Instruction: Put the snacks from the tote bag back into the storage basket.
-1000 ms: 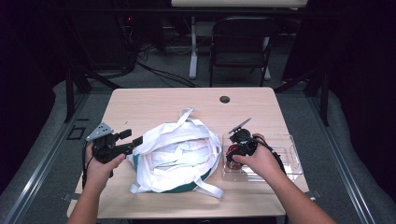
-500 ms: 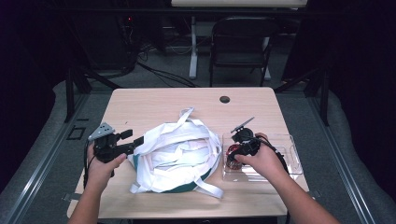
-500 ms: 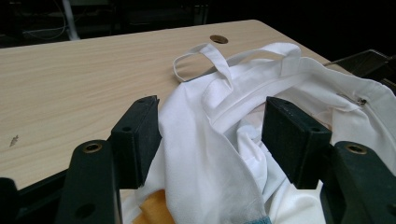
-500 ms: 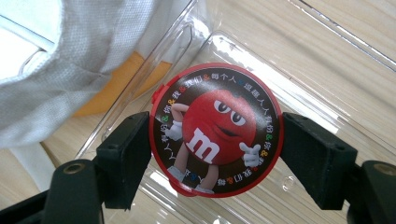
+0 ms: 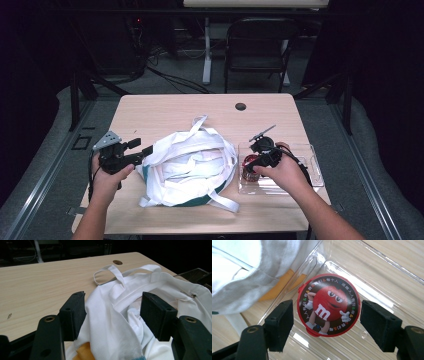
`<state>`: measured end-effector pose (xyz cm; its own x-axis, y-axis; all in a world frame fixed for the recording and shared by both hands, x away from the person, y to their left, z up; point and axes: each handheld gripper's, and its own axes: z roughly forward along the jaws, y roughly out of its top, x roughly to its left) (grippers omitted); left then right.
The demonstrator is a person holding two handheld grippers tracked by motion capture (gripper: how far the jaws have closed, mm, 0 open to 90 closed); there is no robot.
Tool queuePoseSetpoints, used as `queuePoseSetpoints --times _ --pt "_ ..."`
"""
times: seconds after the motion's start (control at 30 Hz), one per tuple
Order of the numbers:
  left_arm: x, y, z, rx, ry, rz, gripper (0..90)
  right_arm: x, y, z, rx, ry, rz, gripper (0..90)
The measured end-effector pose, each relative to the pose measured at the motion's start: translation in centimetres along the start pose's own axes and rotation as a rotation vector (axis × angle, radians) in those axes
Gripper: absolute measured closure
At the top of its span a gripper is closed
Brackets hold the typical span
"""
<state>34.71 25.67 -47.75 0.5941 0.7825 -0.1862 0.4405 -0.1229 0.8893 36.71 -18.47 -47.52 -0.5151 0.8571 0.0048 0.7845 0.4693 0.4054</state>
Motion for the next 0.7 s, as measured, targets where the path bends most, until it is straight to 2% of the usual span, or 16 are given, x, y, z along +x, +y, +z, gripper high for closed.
queuePoseSetpoints --times 0.43,0.67,0.7 --pt "-0.1 0.1 0.0 0.000 -0.002 0.003 37.1 0.6 -0.2 -2.0 -0.076 0.011 -0.004 27.2" --pt "-0.1 0.2 0.0 0.002 -0.001 0.005 37.1 1.3 -0.6 -2.8 -0.107 0.021 -0.031 27.7" --pt "-0.1 0.1 0.0 0.002 -0.001 0.008 37.1 1.5 -0.7 -3.0 -0.118 0.008 -0.032 27.8"
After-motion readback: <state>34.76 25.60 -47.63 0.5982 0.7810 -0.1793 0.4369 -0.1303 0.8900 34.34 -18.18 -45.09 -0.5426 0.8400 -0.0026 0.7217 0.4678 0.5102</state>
